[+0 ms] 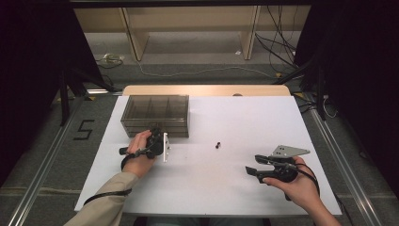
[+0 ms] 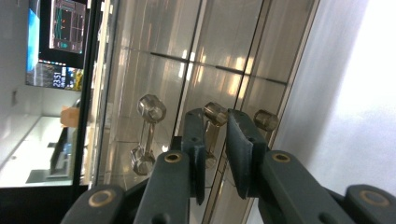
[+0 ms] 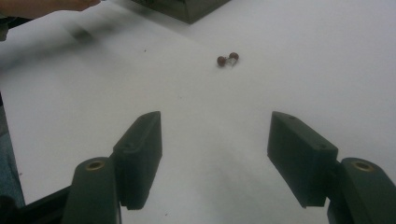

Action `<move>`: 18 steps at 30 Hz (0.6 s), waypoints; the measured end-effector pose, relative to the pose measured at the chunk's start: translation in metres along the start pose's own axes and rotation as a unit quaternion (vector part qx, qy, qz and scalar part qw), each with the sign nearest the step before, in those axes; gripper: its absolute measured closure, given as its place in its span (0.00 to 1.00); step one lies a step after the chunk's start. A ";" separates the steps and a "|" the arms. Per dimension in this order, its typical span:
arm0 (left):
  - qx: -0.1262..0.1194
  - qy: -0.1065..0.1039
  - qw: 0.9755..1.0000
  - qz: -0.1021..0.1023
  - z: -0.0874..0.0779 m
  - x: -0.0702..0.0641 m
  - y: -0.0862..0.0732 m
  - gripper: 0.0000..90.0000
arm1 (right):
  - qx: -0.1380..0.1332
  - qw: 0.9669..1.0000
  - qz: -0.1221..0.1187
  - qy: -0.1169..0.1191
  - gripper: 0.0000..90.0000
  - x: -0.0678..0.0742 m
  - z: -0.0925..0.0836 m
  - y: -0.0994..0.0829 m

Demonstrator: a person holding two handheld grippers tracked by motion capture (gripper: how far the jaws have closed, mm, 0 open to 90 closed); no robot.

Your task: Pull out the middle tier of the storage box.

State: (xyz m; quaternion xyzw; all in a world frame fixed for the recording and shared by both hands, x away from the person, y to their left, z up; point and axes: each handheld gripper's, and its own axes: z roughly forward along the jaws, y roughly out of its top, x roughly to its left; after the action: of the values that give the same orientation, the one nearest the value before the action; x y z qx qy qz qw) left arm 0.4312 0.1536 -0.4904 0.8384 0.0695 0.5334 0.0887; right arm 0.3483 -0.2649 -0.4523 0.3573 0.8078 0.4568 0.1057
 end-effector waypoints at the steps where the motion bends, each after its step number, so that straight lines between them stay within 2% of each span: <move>1: 0.000 0.000 1.000 -0.001 0.000 0.000 0.000 0.87 | -0.001 1.000 -0.001 0.000 0.40 0.000 0.000 0.000; 11: 0.000 -0.003 1.000 -0.003 0.000 0.001 0.000 0.87 | -0.001 1.000 0.000 -0.002 0.40 0.000 0.000 0.000; 18: 0.003 -0.006 1.000 0.007 -0.001 0.001 0.000 0.88 | -0.001 1.000 0.000 -0.002 0.40 0.000 0.000 0.000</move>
State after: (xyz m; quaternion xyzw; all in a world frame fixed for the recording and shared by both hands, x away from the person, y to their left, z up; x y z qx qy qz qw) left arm 0.4307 0.1537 -0.4885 0.8421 0.0646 0.5291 0.0823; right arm 0.3484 -0.2652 -0.4522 0.3585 0.8070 0.4568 0.1075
